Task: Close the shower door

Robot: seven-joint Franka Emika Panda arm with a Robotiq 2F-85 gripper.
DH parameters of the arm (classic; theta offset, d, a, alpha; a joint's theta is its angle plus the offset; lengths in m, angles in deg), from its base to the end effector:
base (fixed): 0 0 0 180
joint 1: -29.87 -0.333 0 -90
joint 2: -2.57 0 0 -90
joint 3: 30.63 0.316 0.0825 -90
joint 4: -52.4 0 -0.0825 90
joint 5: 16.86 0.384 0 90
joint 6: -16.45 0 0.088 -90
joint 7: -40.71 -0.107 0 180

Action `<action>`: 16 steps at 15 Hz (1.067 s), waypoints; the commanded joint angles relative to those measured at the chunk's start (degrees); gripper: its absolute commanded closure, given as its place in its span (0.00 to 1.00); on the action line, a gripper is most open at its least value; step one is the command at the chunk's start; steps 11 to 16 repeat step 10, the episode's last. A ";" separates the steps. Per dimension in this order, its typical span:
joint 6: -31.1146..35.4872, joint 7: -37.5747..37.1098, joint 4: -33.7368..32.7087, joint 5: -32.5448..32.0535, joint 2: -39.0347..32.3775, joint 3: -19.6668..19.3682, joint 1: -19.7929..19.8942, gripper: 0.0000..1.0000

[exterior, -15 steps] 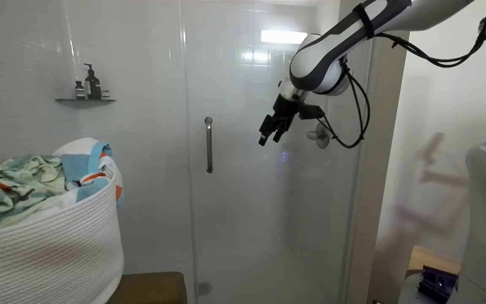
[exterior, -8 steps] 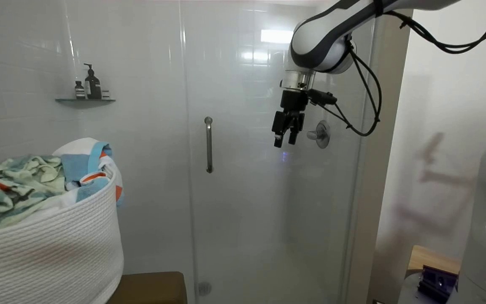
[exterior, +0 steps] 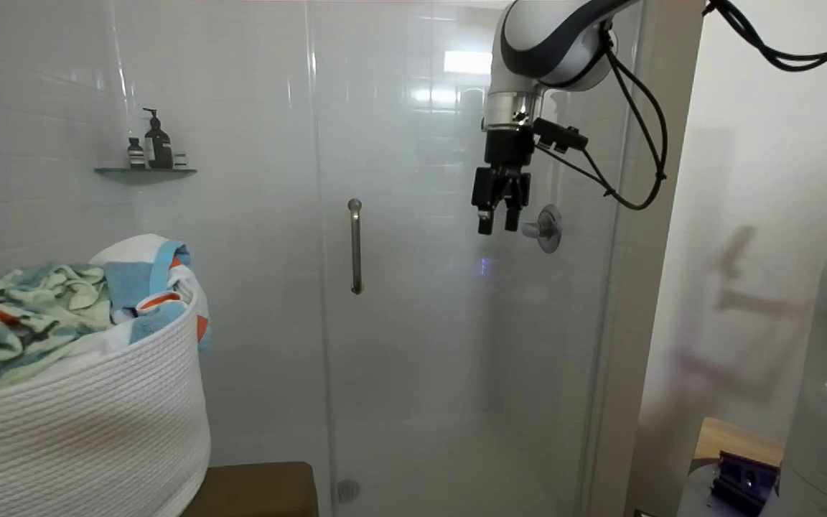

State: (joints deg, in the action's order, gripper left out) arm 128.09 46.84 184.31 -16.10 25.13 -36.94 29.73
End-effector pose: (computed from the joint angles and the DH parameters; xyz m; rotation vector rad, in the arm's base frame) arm 0.4344 -0.0496 0.5026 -3.0905 -0.0034 -0.0667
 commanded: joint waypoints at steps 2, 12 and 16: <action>-4.19 -1.11 -0.68 -0.09 4.13 1.13 1.33 0.00; -3.39 0.28 -0.79 0.33 3.87 0.76 0.98 0.00; -3.39 0.28 -0.79 0.33 3.87 0.76 0.98 0.00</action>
